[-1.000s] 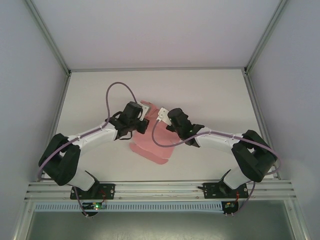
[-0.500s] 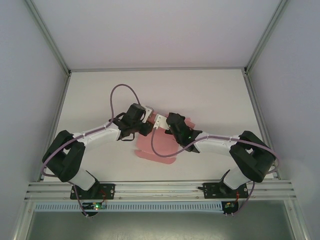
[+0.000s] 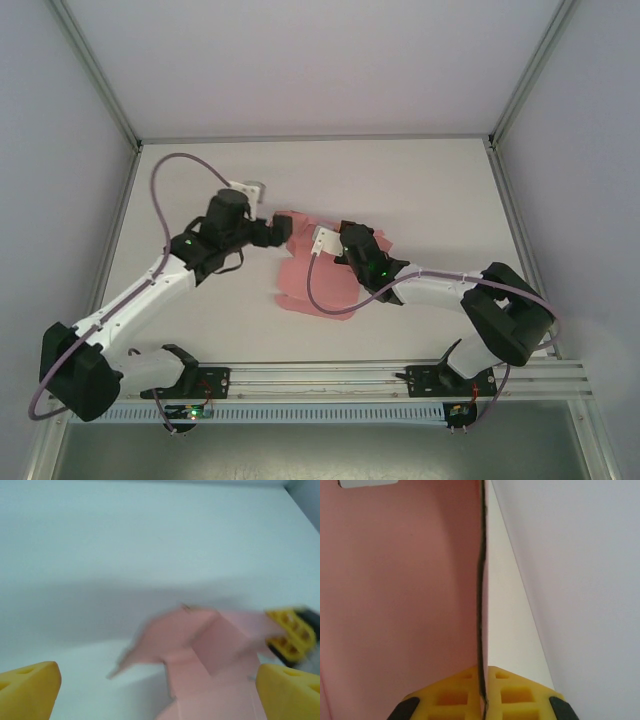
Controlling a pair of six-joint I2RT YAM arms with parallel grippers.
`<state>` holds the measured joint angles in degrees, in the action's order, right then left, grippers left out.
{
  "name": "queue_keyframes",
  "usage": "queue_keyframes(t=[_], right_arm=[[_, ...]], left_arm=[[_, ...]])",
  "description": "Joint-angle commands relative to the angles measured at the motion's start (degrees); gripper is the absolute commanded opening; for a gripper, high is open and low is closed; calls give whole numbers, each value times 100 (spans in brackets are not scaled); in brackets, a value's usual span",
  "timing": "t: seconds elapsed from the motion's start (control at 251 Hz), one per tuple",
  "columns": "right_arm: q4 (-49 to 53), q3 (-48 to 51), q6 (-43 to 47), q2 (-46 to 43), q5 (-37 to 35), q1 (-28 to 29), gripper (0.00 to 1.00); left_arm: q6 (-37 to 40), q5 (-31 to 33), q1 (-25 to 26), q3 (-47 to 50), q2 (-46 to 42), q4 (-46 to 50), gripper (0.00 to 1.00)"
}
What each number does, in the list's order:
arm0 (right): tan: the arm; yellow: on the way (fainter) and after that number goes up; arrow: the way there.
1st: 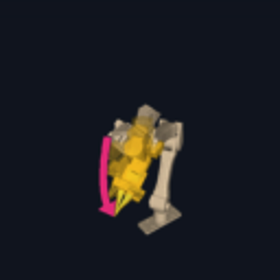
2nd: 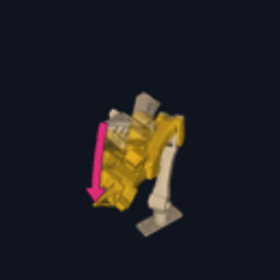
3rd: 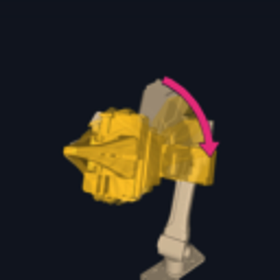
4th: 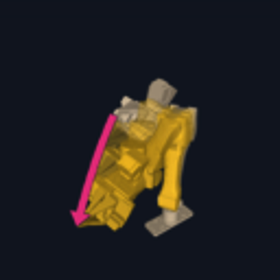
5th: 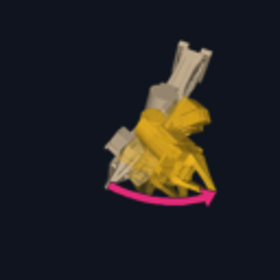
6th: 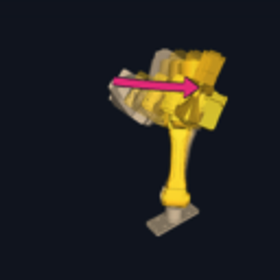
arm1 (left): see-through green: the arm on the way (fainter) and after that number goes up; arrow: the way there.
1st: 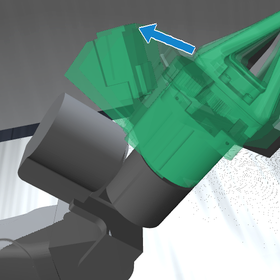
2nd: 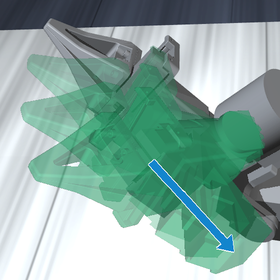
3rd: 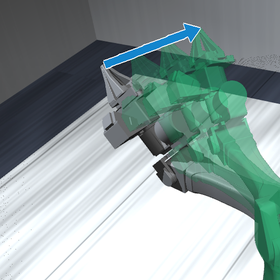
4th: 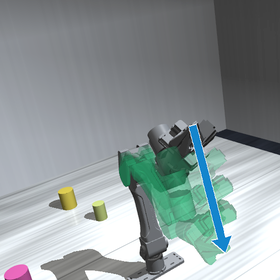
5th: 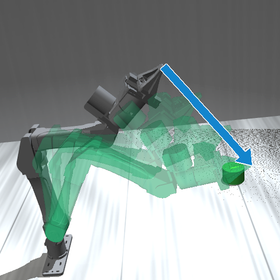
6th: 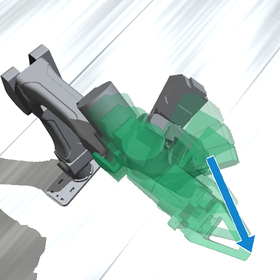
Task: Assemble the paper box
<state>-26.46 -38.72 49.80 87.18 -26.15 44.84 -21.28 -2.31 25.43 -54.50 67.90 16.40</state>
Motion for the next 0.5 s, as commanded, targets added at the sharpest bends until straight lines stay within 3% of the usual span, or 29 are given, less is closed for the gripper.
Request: queue_keyframes(t=[0.0, 0.164, 0.319, 0.435, 0.499], right_arm=[[-66, 27, 137, 92, -31, 2, 0], [11, 12, 52, 4, 179, -2, 0], [79, -23, 39, 31, 191, 3, 0], [176, -98, 43, 78, 191, -2, 0], [261, -150, 55, 110, 177, -12, 0]], left_arm=[[-814, 216, -843, -44, 291, 301, 100], [-860, -421, -1514, -282, 1360, 104, 100], [-338, -2715, -1506, -130, 2104, -1199, 100], [-64, -3883, -1425, 263, 2226, -2209, 85], [186, -4174, -1281, 429, 2210, -2441, 78]])
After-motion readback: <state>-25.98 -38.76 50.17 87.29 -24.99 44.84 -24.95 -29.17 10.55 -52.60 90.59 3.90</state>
